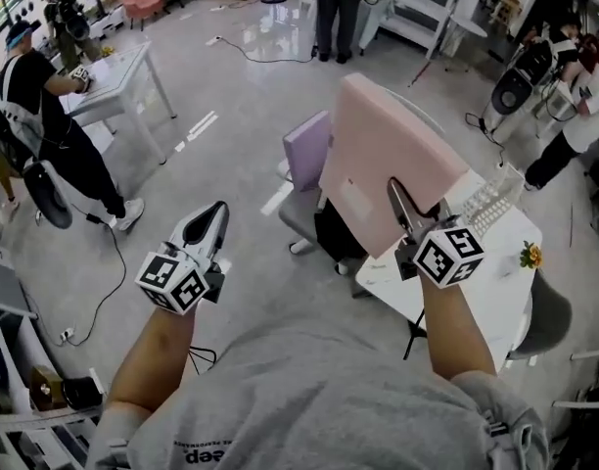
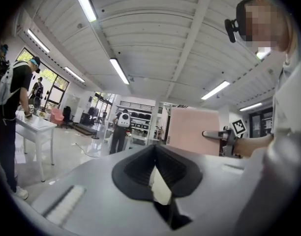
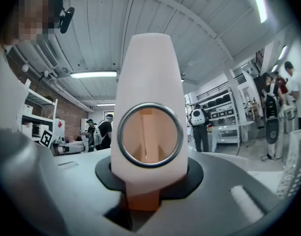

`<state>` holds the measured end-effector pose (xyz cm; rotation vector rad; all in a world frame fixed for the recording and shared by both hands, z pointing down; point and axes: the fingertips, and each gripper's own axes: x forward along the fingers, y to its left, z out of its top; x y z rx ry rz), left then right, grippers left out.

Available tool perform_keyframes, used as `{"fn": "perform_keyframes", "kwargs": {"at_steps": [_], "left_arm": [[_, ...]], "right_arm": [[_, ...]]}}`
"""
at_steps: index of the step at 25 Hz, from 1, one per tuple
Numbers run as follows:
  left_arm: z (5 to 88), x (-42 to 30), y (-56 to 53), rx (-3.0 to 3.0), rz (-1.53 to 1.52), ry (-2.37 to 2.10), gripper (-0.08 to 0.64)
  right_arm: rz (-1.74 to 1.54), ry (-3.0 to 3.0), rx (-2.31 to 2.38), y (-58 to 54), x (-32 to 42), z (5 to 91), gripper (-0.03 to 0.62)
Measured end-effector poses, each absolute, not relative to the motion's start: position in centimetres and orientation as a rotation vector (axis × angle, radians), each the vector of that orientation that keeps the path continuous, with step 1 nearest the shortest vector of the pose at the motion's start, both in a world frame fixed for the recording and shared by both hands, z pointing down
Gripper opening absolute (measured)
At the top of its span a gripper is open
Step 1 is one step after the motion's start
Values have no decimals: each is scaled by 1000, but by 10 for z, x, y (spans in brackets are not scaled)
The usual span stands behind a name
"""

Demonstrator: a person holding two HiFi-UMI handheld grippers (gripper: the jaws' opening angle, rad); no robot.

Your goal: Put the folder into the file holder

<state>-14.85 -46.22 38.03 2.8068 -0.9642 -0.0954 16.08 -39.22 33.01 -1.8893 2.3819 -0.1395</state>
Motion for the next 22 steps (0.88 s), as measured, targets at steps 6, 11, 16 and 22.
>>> {"fn": "perform_keyframes", "kwargs": {"at_steps": [6,11,16,22], "left_arm": [[380,-19,-470,2895,-84,-625,58],[381,133,-439,2959,-61,-349,60],[383,224,-419,2976,-53,-125,60],[382,293,-396,2984,-50,42,60]], "right_arm": [[-62,2051,-2247,-324,289,309,120],[-12,1724,-2511,-232,425,295,120],[28,1437,-2728,-166,495,285,120],[82,1241,-2803,-153,545,268,120]]}}
